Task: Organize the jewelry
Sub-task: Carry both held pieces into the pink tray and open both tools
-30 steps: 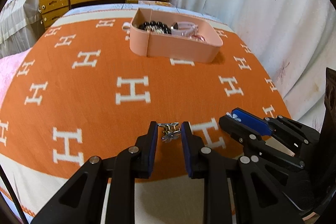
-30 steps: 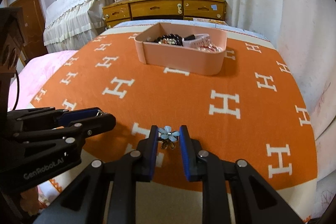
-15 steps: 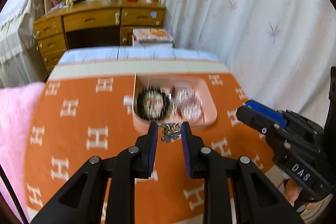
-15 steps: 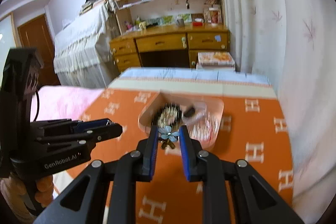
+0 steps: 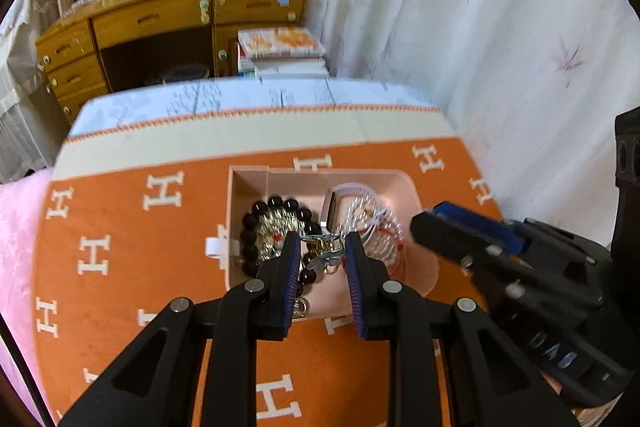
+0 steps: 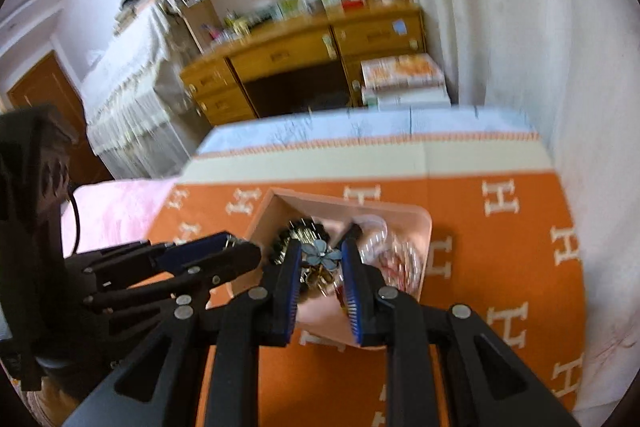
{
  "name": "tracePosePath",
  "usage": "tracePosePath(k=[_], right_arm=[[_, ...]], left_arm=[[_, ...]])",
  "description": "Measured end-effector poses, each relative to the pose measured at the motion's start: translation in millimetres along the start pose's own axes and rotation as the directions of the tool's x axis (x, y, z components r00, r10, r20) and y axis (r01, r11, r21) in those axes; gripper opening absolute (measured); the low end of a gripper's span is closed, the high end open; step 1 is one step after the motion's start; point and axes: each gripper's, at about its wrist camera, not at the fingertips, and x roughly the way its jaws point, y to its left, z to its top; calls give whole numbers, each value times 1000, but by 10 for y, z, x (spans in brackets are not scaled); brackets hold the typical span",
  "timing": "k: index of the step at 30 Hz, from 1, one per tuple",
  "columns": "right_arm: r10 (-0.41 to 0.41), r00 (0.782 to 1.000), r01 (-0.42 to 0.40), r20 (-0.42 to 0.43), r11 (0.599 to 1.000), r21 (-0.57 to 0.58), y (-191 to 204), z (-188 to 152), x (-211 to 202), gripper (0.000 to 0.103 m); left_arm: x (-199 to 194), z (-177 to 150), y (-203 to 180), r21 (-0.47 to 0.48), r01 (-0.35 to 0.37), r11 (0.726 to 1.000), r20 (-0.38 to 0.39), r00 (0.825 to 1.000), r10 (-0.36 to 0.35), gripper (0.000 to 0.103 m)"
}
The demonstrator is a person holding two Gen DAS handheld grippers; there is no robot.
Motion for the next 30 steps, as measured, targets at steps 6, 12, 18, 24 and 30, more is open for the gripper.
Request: tracePosePath(k=[6,12,18,24,30], right_arm=[[-54,994,55,-92,998,9,-124,-162,296,21],[-36,997,41,-75,997,66,-245,-202,198,24],[-25,999,28,-35,996,90,-183,-244,11,24],[-27,999,23,33,994,104,-67,-352,-291,25],[-67,992,59,108,995,78,104,-578,-665,40]], left_arm=[[221,-98,2,29,-107,994,-29,994,108,53],[65,-154,136,-18,-94,995,18,995,94,84],[-125,-190,207,-73,-74,995,16,997,76,94],[-404,-326,165,-81,-76,994,33,996,79,96],[-758,-600,90,-92,-197,976,43,979,201,97]])
